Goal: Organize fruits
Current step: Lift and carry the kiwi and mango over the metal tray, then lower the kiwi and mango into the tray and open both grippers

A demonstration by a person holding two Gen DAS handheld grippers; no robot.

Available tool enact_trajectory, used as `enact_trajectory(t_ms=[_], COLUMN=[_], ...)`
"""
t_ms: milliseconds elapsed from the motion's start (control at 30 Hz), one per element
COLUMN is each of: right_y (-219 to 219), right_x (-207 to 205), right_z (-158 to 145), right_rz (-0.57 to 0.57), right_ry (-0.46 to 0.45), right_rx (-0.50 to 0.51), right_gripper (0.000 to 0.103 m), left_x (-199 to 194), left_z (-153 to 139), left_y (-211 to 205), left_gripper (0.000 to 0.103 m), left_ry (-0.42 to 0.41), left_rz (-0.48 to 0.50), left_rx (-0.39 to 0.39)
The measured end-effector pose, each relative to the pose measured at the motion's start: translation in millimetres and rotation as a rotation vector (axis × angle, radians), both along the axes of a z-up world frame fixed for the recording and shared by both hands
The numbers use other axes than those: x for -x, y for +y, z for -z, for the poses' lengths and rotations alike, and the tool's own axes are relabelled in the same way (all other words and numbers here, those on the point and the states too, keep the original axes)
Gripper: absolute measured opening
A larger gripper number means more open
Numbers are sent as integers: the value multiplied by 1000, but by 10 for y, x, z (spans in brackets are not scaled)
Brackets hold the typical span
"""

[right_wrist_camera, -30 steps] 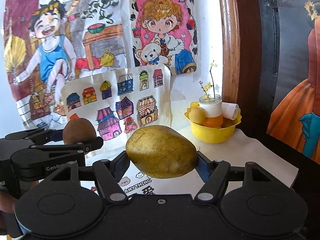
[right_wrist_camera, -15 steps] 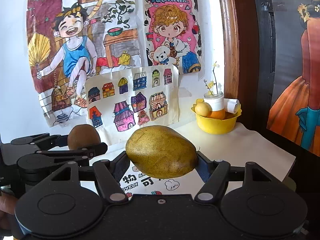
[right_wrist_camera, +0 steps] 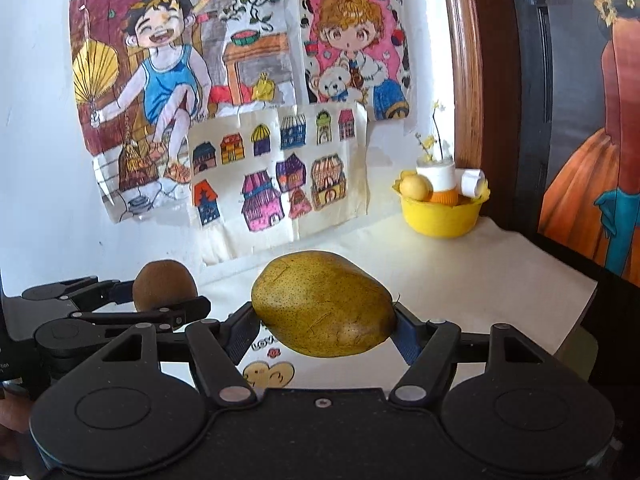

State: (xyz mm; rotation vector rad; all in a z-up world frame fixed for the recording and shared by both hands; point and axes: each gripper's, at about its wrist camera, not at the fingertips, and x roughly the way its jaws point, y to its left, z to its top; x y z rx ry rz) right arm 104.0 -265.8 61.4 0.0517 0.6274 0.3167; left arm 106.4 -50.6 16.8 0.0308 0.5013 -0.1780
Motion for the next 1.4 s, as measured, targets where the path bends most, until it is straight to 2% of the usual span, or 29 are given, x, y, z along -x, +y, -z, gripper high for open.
enact_trajectory(t_ms=[367, 700, 1100, 1267, 1400], right_y=[-12, -85, 48, 141, 169], right_x=[-17, -73, -261, -312, -324], right_z=[535, 904, 1454, 1503, 1487], right_rz=[5, 27, -10, -33, -45], right_ry=[80, 150, 264, 258, 255], right_rx=[18, 34, 103, 132, 150], right_gripper=[71, 71, 71, 71, 71], left_x=[-2, -68, -230, -244, -274], left_z=[483, 716, 1062, 1100, 1128], left_y=[-32, -137, -242, -279, -294], left_gripper=[65, 65, 65, 65, 65], left_ry=[81, 137, 225, 240, 283], left_rz=[20, 39, 40, 53, 42], left_rx=[4, -5, -24, -42, -58])
